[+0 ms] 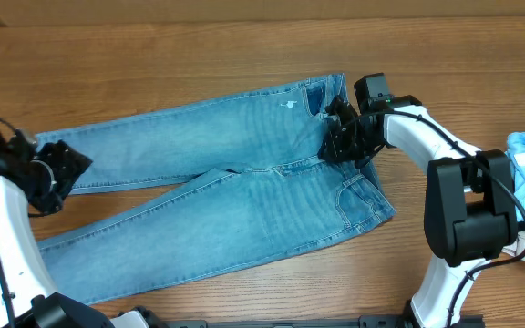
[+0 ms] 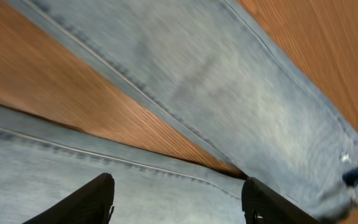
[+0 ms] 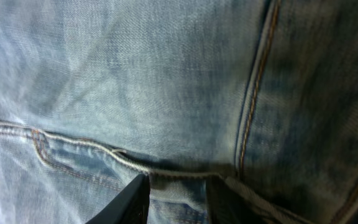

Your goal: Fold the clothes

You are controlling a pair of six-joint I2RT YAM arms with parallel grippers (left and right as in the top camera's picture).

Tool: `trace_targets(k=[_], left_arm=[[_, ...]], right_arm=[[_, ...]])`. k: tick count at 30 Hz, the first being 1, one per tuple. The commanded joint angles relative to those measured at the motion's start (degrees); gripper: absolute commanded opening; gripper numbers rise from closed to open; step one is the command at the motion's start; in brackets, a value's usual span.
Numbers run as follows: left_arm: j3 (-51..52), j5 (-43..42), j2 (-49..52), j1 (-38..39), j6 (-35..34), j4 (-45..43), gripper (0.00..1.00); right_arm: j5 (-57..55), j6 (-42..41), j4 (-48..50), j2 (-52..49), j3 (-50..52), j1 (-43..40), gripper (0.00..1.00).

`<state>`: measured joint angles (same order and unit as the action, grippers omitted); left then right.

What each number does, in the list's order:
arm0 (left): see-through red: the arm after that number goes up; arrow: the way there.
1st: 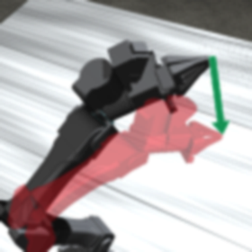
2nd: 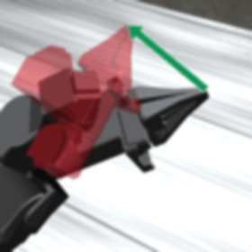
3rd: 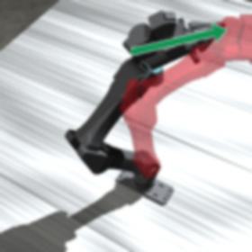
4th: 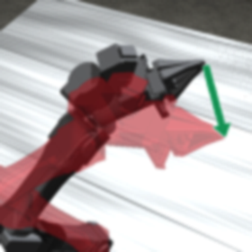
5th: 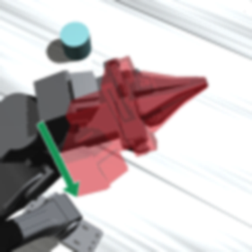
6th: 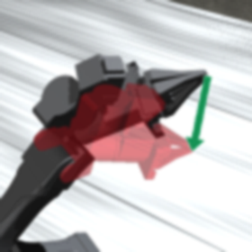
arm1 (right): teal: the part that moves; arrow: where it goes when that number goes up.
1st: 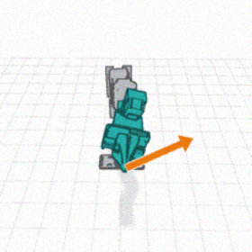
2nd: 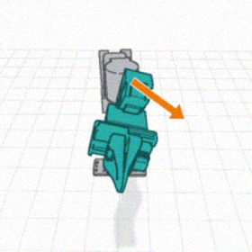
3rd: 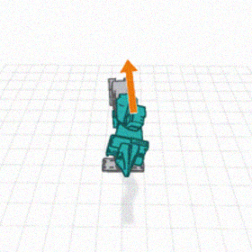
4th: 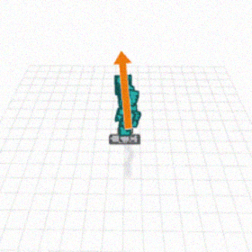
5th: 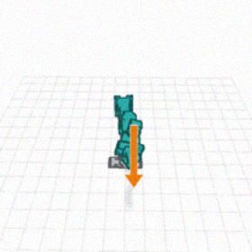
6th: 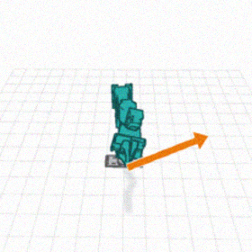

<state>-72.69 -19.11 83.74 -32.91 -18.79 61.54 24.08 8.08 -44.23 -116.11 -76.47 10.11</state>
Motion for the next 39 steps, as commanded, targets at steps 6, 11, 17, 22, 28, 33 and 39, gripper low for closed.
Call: trace_targets(k=[6,11,17,22,28,33,39], left_arm=[[-0.33,2.8,-0.72,7.89,1.97,3.34,0.69],[-0.33,3.26,-0.72,7.87,2.14,3.43,0.7],[-0.33,10.23,-0.72,7.87,2.12,7.28,0.79],[-0.24,15.39,-0.63,7.85,0.35,9.66,0.81],[9.11,21.46,-0.61,7.76,-9.09,11.67,0.86],[21.0,22.47,-0.72,7.69,-20.74,9.53,0.86],[28.83,28.5,-9.31,0.35,-24.63,3.37,0.93]], right_arm=[[-24.44,-22.08,2.99,-7.78,0.22,-12.46,0.34],[-22.01,-21.66,0.52,-7.78,0.22,-24.63,0.37],[-20.39,-24.61,-2.56,-7.74,0.04,-25.83,0.38],[-17.57,-24.17,-13.79,4.22,-10.93,-24.52,0.54],[-17.55,-20.55,-25.42,22.86,-14.88,-24.52,0.61],[-18.58,-18.97,-31.23,24.72,-14.45,-24.52,0.62],[-18.56,-18.97,-29.9,24.7,-13.73,-24.52,0.63]])
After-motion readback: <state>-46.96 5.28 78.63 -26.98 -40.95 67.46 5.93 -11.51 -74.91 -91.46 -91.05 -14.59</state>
